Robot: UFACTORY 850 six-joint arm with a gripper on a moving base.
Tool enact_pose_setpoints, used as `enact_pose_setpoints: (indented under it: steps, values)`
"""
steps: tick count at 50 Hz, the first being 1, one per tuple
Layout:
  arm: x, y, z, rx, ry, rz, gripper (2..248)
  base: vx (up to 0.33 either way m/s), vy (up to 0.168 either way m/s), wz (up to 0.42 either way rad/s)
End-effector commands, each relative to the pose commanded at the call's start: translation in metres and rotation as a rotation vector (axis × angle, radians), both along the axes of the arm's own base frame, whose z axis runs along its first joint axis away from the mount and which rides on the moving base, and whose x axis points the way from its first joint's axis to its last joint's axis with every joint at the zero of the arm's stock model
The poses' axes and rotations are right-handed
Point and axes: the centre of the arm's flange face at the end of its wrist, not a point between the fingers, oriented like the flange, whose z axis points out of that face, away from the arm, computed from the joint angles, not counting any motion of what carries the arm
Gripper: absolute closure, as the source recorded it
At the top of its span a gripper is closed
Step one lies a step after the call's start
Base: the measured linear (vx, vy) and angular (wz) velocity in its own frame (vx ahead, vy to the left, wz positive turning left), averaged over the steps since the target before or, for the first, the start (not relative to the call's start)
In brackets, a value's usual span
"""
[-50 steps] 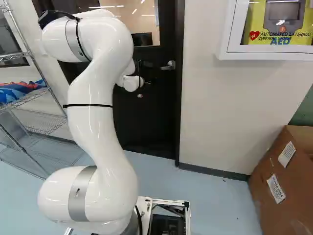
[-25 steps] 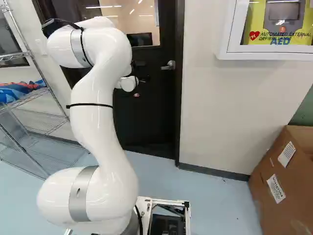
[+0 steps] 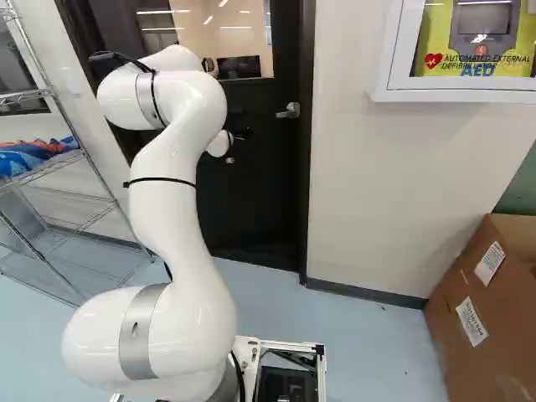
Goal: Open the door and move inside
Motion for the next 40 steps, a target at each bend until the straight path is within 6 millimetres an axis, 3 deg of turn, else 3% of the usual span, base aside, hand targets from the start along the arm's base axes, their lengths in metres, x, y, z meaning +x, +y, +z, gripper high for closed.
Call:
enact_pose_setpoints:
  steps: [11,40]
  values:
    - [-0.006,0.0,0.002,-0.002,0.007,0.002,3,0.0,0.0,0.0]
    - [-0.062,-0.013,0.015,-0.014,0.063,0.001,3,0.0,0.0,0.0]
